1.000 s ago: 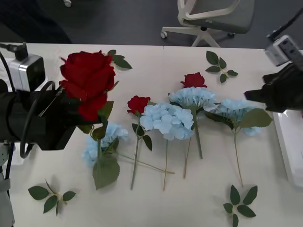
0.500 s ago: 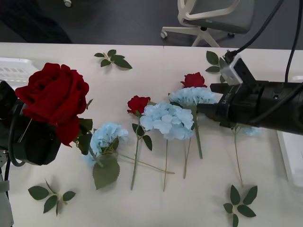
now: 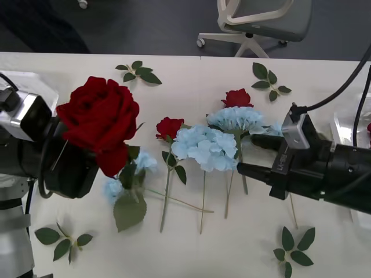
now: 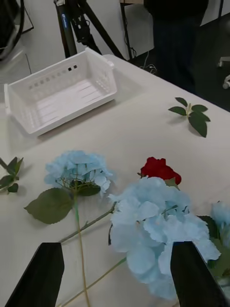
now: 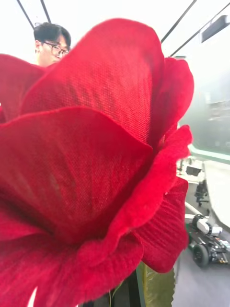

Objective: Put the red flowers into the right box and the blue flowers into the left box

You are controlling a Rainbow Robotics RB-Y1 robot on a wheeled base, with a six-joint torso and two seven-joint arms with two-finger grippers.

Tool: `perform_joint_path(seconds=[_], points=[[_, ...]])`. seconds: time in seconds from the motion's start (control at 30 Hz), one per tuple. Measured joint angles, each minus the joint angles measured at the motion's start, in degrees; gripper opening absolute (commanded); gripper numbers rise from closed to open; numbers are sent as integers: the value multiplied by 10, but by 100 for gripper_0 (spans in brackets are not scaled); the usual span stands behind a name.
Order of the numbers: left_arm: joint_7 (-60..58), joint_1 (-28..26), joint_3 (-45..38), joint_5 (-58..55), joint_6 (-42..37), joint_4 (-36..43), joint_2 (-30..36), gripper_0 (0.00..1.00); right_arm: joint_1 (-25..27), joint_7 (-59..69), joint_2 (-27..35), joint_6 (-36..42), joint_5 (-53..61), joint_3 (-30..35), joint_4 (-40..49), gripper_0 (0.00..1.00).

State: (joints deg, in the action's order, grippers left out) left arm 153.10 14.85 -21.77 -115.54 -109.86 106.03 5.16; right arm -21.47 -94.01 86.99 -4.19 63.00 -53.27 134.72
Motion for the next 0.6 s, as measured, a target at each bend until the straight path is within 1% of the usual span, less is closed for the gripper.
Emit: perform_joint_path(seconds=[0.2, 0.3, 0.37, 0.5, 0.6], points=[[0, 28, -3, 64, 0, 0, -55, 0, 0, -16, 5, -34, -11, -65, 10, 65], [0, 35, -3, 92, 0, 0, -66, 0, -8, -22, 5, -44, -22, -104, 11, 65], [0, 39, -3, 103, 0, 0, -66, 0, -29, -22, 5, -44, -27, -141, 13, 65], [0, 45, -3, 117, 0, 0, -66, 0, -89, -22, 5, -64, -28, -226, 16, 66], [0, 51, -3, 126, 0, 0, -66, 0, -126, -22, 3, -66, -42, -267, 17, 66]])
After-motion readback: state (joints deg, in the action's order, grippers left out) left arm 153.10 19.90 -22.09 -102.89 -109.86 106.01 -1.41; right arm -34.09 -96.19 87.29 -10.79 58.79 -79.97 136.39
